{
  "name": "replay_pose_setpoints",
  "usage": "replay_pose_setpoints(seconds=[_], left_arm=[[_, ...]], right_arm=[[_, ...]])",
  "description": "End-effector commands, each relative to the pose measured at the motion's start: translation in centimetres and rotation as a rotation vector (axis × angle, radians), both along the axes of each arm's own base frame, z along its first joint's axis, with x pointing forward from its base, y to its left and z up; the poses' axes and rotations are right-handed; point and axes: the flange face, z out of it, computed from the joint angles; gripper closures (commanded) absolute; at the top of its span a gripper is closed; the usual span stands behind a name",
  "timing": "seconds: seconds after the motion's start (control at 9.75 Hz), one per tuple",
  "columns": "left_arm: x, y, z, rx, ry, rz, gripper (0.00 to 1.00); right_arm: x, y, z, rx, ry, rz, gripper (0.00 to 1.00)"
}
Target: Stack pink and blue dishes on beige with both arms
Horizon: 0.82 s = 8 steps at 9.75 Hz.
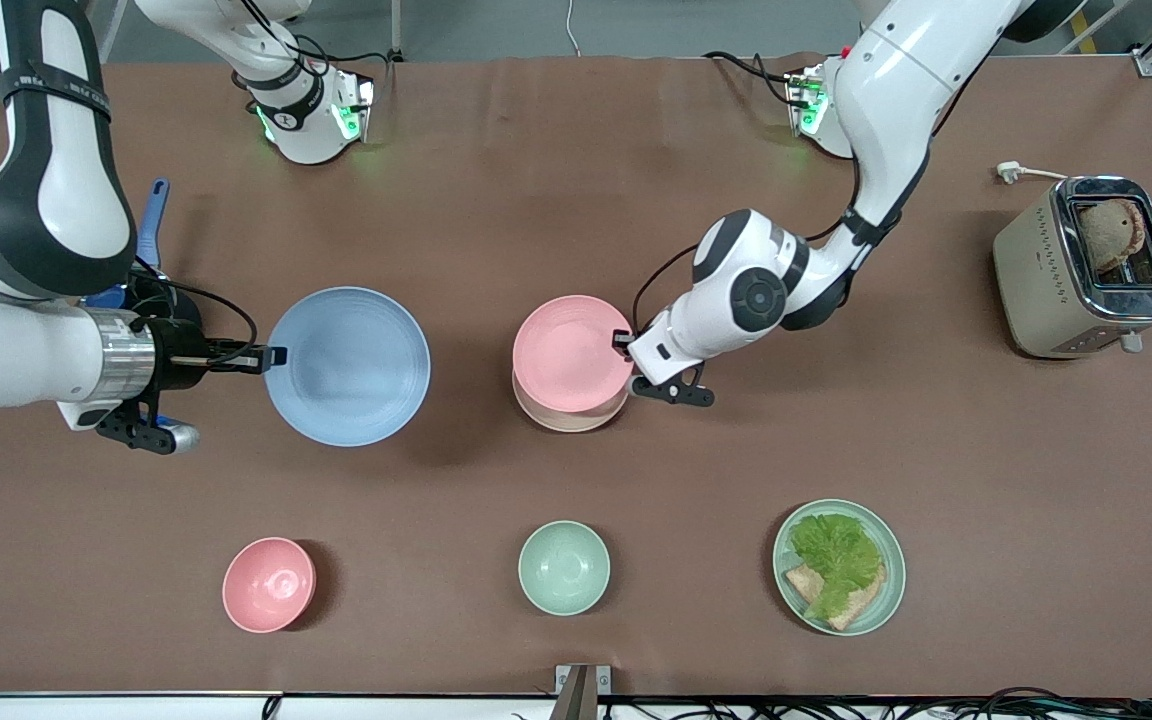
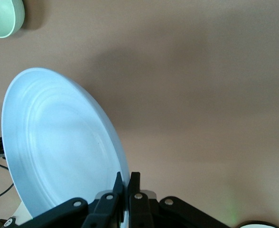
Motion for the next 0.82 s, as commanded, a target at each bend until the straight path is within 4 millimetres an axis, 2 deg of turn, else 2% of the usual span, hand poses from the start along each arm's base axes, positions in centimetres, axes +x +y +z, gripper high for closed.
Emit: replay_pose_setpoints(seconds=[0.0, 0.1, 0.21, 0.31, 0.41, 0.51, 0.62, 0.72], left_arm=[[1.0, -0.7, -1.8, 0.018, -0.003, 0.010, 0.94], [1.3, -0.6, -2.2, 0.024, -0.008, 0.003, 0.91], [1.6, -0.6, -1.8, 0.020, -0.015, 0.007, 0.61], [1.6, -0.6, -1.7, 0.020, -0.018, 0.004, 0.09], [1.8, -0.6, -1.0, 0.019, -0.026, 0.007, 0.00], [2.3, 0.3, 1.9, 0.025, -0.047, 0.010, 0.00], [1.9, 1.4, 6.1, 0.069, -0.031, -0.029, 0.00], [2.4, 4.0, 10.2, 0.112, -0.010, -0.025, 0.00]], right_arm=[[-0.6, 1.8, 1.0, -0.004, -0.013, -0.011, 0.99], [-0.6, 2.1, 1.0, -0.008, -0.010, -0.024, 0.99], [-0.7, 3.2, 0.9, -0.007, -0.011, -0.023, 0.99], [-0.8, 4.5, 0.6, -0.007, -0.008, -0.030, 0.99], [-1.2, 6.2, -0.8, -0.004, -0.004, -0.022, 0.99], [-2.1, 8.7, -3.0, 0.004, -0.007, -0.006, 0.99], [-2.9, 10.8, -4.9, 0.006, -0.009, -0.012, 0.99], [-3.9, 13.4, -6.7, 0.003, -0.021, -0.023, 0.99]])
